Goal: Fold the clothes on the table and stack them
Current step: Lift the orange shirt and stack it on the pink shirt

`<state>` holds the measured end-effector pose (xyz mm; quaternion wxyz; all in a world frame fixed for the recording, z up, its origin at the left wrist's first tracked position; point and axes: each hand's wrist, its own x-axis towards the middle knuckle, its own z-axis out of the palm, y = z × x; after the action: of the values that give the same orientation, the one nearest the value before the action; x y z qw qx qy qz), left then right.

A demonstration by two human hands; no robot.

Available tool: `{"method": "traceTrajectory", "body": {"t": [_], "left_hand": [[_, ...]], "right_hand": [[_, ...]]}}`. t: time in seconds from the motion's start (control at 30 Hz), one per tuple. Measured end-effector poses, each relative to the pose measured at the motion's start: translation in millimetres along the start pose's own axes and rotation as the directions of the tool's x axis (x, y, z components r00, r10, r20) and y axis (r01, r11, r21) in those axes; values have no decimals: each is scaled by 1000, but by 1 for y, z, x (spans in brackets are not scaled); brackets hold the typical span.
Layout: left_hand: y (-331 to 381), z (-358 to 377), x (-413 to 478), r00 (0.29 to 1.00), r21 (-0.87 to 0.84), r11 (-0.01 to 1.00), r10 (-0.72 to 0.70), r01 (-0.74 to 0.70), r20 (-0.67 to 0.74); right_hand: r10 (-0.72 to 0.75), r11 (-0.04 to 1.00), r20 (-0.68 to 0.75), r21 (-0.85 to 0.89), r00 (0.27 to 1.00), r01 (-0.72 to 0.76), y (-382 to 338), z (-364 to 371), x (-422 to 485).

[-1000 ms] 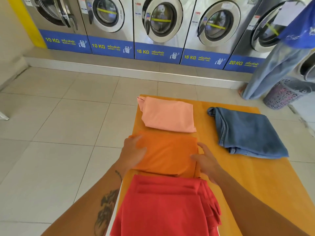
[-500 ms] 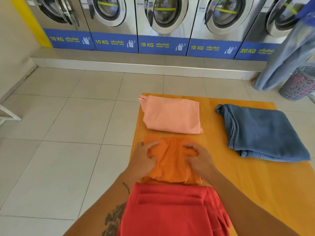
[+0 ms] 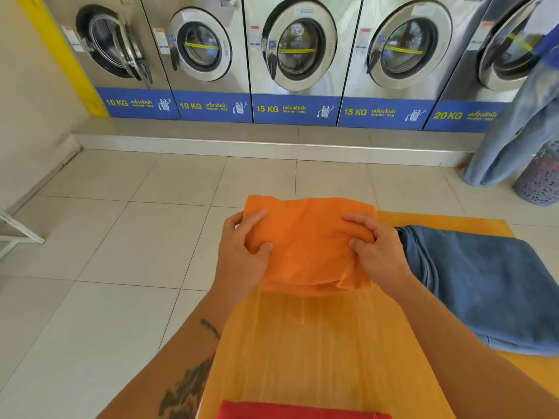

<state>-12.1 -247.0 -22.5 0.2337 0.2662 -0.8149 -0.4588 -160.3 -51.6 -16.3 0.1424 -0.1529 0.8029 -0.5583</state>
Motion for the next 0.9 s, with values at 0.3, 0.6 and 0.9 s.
{"method": "traceTrajectory", "body": {"t": [0.3,0.6,0.9], "left_hand": [[-77,62,19,952,567,818,-243,98,186],[-65,27,-11,953,484,872,-203,73,223],[-56,-59,-135,929,134,958,-281,255,240]], "right_hand": [[157,903,137,-421,978,-86,76,20,42],[183,845,206,-532,961,-47,82,-3,4],[357,799,227,-577,906,-170,58,-31,-110]]}}
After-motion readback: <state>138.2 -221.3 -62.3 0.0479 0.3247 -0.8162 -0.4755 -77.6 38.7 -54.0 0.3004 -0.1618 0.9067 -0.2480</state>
